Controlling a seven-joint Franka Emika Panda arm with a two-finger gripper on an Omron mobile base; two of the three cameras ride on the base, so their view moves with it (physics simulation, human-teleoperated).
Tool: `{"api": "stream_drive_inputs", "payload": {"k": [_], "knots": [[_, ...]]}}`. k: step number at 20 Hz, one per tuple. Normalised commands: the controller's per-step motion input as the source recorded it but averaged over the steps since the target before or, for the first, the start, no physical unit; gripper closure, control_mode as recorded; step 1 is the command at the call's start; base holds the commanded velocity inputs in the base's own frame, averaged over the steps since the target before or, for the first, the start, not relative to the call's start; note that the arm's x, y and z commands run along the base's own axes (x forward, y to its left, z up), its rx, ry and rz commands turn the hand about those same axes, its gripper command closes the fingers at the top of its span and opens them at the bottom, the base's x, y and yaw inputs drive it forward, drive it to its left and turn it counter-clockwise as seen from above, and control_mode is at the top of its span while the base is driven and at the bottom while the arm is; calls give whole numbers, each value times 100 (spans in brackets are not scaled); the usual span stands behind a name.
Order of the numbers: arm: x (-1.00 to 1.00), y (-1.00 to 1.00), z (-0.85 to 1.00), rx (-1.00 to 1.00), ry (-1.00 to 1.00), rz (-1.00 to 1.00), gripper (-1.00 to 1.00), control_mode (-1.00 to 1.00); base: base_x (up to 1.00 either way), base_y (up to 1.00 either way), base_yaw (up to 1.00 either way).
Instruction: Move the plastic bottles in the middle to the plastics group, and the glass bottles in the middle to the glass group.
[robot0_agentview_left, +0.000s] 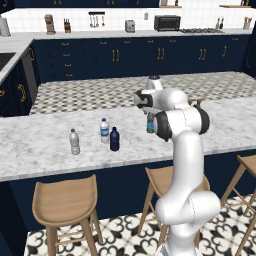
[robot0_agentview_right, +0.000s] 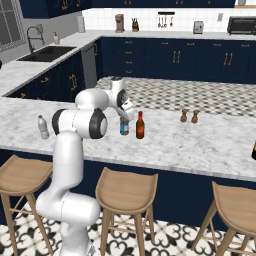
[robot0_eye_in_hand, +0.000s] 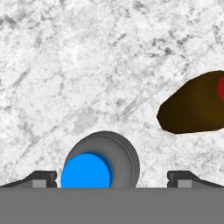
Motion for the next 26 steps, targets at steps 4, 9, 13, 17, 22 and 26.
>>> {"api": "stream_drive_inputs", "payload": {"k": [4, 9, 13, 17, 22, 26], "knots": [[0, -3, -14, 0, -2, 3, -100, -100, 0, 0, 0], [-2, 0, -11, 0, 0, 1, 100, -100, 0, 0, 0], [-7, 0, 0, 0, 0, 0, 100, -100, 0, 0, 0], [-15, 0, 0, 0, -3, 0, 100, -100, 0, 0, 0], [-14, 0, 0, 0, -4, 0, 100, -100, 0, 0, 0], [-23, 0, 0, 1, -5, 2, 100, -100, 0, 0, 0]]}}
